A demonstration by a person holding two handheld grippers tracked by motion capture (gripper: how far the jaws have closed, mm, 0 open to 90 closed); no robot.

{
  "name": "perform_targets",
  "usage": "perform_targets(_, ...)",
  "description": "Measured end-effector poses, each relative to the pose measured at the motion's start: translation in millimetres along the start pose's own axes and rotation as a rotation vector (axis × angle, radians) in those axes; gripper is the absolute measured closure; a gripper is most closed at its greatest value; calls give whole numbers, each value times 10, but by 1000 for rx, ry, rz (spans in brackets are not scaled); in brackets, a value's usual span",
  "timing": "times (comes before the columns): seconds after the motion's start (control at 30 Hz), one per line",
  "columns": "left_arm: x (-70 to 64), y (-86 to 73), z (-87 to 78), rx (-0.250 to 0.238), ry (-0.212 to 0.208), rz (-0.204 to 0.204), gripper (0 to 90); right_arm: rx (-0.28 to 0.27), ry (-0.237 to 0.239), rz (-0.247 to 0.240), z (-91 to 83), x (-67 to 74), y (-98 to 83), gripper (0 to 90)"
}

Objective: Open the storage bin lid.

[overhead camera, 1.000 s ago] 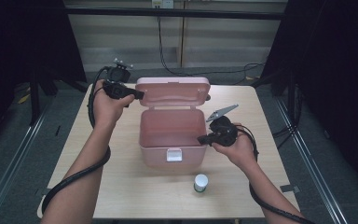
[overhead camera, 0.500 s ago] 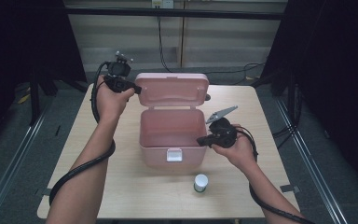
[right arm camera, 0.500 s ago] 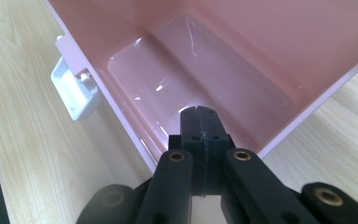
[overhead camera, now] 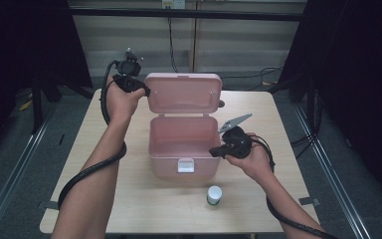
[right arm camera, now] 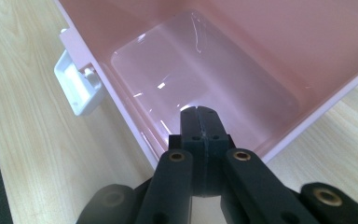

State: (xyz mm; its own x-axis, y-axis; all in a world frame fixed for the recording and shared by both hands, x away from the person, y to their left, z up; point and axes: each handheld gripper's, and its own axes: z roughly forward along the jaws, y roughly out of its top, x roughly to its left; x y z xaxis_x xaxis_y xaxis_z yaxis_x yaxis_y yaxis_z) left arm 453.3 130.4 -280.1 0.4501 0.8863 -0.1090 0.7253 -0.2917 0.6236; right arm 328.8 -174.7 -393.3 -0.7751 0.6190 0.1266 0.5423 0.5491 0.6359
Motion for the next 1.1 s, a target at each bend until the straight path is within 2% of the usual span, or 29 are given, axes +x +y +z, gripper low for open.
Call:
perform_targets(0.23,0,33,15,9,1,-22,856,15,0,-12,-1,20,8,900)
perform_targets(0.47,-5,79,59,11,19,-16,861,20,-6,-25,-5,28,6,900)
perform_targets(0.9,38,158,131,16,17,-33,864,29,-5,-39,42,23,16,900)
perform_targets(1.0,41,169,147,16,17,-33,863,46,-14,-43,65,25,15,900)
perform_targets(1.1,45,192,165,19,18,-37,864,38,-13,-45,63,21,9,900)
